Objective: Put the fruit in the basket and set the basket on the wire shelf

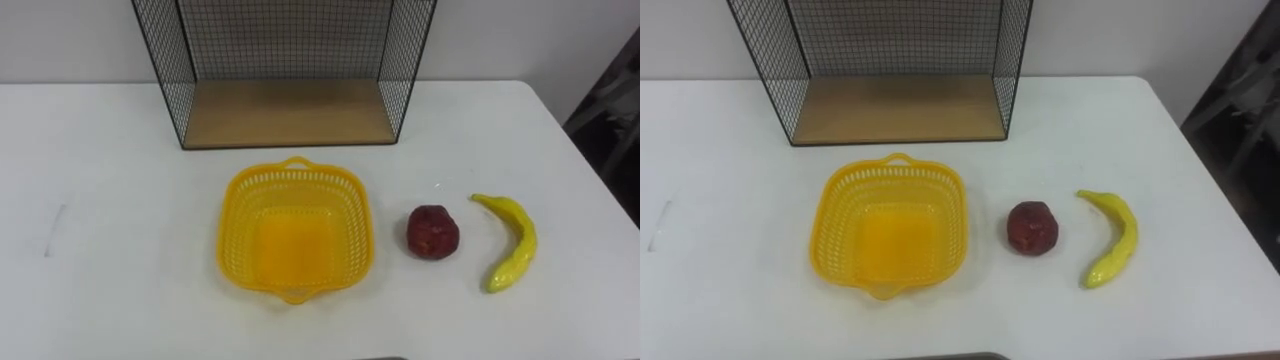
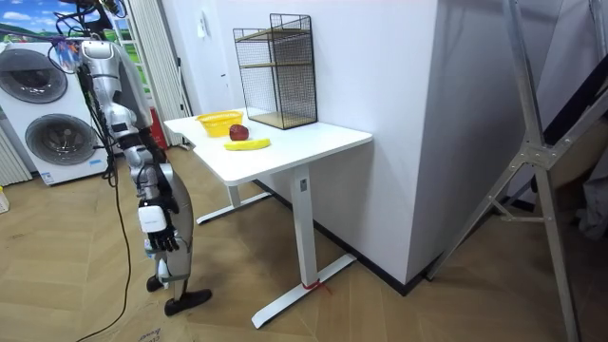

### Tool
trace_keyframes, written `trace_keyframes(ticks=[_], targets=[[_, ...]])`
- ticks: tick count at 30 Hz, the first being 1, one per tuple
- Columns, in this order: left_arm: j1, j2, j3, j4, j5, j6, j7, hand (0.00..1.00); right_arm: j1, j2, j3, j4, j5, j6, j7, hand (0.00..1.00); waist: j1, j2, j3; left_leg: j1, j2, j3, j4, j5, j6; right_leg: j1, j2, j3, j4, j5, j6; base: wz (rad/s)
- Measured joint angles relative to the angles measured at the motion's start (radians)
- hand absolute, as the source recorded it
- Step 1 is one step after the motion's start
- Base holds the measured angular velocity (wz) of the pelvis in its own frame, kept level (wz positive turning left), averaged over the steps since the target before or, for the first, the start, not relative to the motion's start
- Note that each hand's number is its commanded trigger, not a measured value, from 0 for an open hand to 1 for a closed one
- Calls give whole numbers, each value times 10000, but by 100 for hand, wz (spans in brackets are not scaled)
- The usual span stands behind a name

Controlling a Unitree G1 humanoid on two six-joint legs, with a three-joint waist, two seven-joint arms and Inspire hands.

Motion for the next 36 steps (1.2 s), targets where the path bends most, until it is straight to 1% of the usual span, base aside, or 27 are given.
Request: trace_keyframes(ticks=[2, 3, 4, 5, 8, 9, 10, 11, 12, 14, 15, 17, 18, 19, 20, 21, 22, 23, 24, 25, 26, 29, 30, 32, 34, 35, 36], targets=[[238, 5, 473, -25, -3, -216, 158, 0, 92, 81, -1352, -266, 2399, -135, -322, 0, -265, -10, -1, 55, 0, 48, -62, 0, 0, -5, 6, 6, 20, -1, 0, -2], [303, 5, 571, -35, -4, -255, 195, 0, 94, 76, -1647, -324, 2896, -178, -404, 0, -344, -9, -1, 68, 0, 67, -81, 0, 0, -13, 6, 1, 25, -1, 0, -9], [405, 12, 718, -34, -1, -282, 242, 0, 113, 68, -2096, -507, 3807, -280, -624, 0, -448, -7, -2, 84, 0, 143, -149, 0, 0, -63, 9, 13, 46, -1, 1, -12], [450, 24, 878, -42, -2, -316, 262, 0, 124, 66, -2481, -613, 4473, -455, -793, 0, -529, -25, 1, 72, -2, 203, -162, 0, 0, -94, 4, 24, 50, -1, 1, -10], [637, 40, 1191, -319, -14, -506, 392, 0, 217, 66, -3411, -1227, 5662, -729, -1510, 0, -750, -112, -21, 82, -12, 255, -163, 0, 0, -92, -4, 54, 56, -4, 10, -3], [649, 62, 1250, -356, -11, -582, 411, 0, 208, 71, -3640, -1398, 5718, -781, -1668, 0, -761, -134, -18, 89, -12, 261, -164, 0, 0, -98, 3, 91, 65, -4, 9, -6], [687, 88, 1475, -439, 9, -720, 437, 0, 215, 67, -4125, -1832, 5741, -929, -2121, 0, -788, -170, -30, 91, -9, 240, -164, 1, 0, -86, 10, 105, 86, -4, 9, -4], [733, 142, 1556, -543, 21, -855, 520, 0, 237, 52, -4493, -2331, 5704, -1176, -2585, 0, -897, -208, -27, 84, -9, 240, -166, 1, 0, -81, 9, 106, 82, -4, 9, 0], [748, 171, 1568, -587, 26, -891, 586, 0, 247, 40, -4603, -2637, 5666, -1287, -2867, 0, -964, -231, -32, 62, -10, 240, -168, 1, 0, -84, 6, 117, 86, -4, 10, 4], [756, 204, 1674, -750, 32, -994, 860, 0, 250, 15, -4963, -4190, 4819, -1629, -4147, 0, -1077, -357, -63, -12, -21, 290, -164, 13, 21, -164, 9, 124, 113, 1, 16, -2], [762, 204, 1675, -781, -8, -1022, 912, 0, 279, 19, -4991, -4731, 4498, -1676, -4505, 0, -1086, -360, -65, -16, -24, 311, -164, 13, 22, -212, 13, 156, 146, 1, 16, -17], [750, 194, 1619, -948, 36, -1067, 930, 0, 312, 31, -4986, -7213, 2711, -1760, -5820, 0, -1087, -366, -64, -100, -38, 398, -152, 21, 35, -365, 15, 282, 251, 1, 17, -17], [721, 198, 1615, -999, 50, -1096, 955, 0, 301, 30, -4956, -7830, 2111, -1812, -6098, 0, -1094, -368, -67, -170, -41, 408, -146, 24, 40, -437, 12, 279, 270, 3, 20, 0], [669, 240, 1558, -993, 12, -1244, 1071, 0, 232, -15, -4885, -8706, 968, -2033, -6573, 0, -1103, -378, -43, -264, -51, 398, -157, 60, 94, -501, 11, 270, 222, 41, 32, 4], [678, 260, 1476, -999, 10, -1336, 1141, 0, 122, -91, -4879, -9455, -115, -2152, -7013, 0, -1061, -402, -50, -312, -50, 393, -161, 65, 96, -568, 22, 276, 220, 69, 28, 4], [687, 268, 1374, -998, 15, -1335, 1186, 0, 107, -105, -4865, -9871, -675, -2199, -7239, 0, -1063, -410, -47, -330, -48, 394, -158, 66, 97, -580, 22, 275, 216, 78, 27, 0], [703, 274, 1150, -995, 22, -1335, 1269, 0, 127, -135, -4686, -10604, -1636, -2357, -7684, 0, -968, -434, -41, -353, -47, 403, -157, 67, 98, -602, 21, 273, 217, 83, 30, 0], [722, 282, 927, -976, 17, -1333, 1281, 0, 107, -168, -4398, -11157, -2491, -2494, -8039, 0, -924, -404, -43, -378, -39, 424, -158, 67, 98, -631, 24, 271, 203, 107, 26, 0], [716, 283, 854, -943, 10, -1337, 1280, 0, 65, -186, -4279, -11327, -2821, -2523, -8134, 0, -917, -419, -39, -397, -36, 429, -158, 67, 98, -652, 25, 270, 197, 122, 23, -6], [717, 287, 676, -939, 4, -1341, 1272, 0, 2, -216, -4078, -11680, -3244, -2531, -8208, 0, -830, -403, -65, -451, -22, 456, -155, 67, 99, -727, 32, 275, 197, 159, 20, -7], [716, 297, 579, -945, 11, -1356, 1269, 0, 8, -225, -3961, -11879, -3405, -2529, -8207, 0, -761, -415, -66, -480, -18, 485, -154, 68, 101, -768, 36, 289, 204, 176, 12, -10], [666, 337, 313, -891, 70, -1470, 1186, 0, 1, -229, -3051, -13295, -4254, -2542, -8072, 0, -495, -402, -49, -591, -9, 521, -164, 88, 124, -908, 58, 334, 216, 222, 0, -8], [643, 339, 312, -861, 84, -1493, 1171, 0, -8, -232, -2881, -13515, -4460, -2555, -7992, 0, -458, -352, -30, -603, -5, 525, -163, 89, 123, -920, 64, 336, 209, 227, -1, -4], [630, 403, 120, -614, 68, -1583, 1157, 0, -151, -447, -1970, -13972, -4954, -2610, -7437, 0, -380, -330, -22, -544, 22, 519, -163, 92, 118, -849, 101, 335, 150, 266, -19, 0], [613, 414, 0, -404, 11, -1595, 1075, 0, -163, -678, -1512, -13986, -4993, -2610, -6738, 0, -314, -301, -19, -520, 51, 484, -164, 96, 110, -710, 132, 317, -45, 340, -22, 5], [611, 417, -198, -328, -2, -1581, 1030, 0, -215, -762, -1274, -13985, -5032, -2589, -6365, 0, -195, -264, -4, -527, 57, 481, -164, 97, 109, -688, 133, 306, -127, 385, -24, 0], [605, 416, -296, -292, -1, -1578, 990, 0, -275, -791, -1152, -13985, -5070, -2572, -6180, 0, -170, -247, 11, -530, 57, 477, -164, 97, 109, -695, 132, 302, -134, 398, -19, 0]])
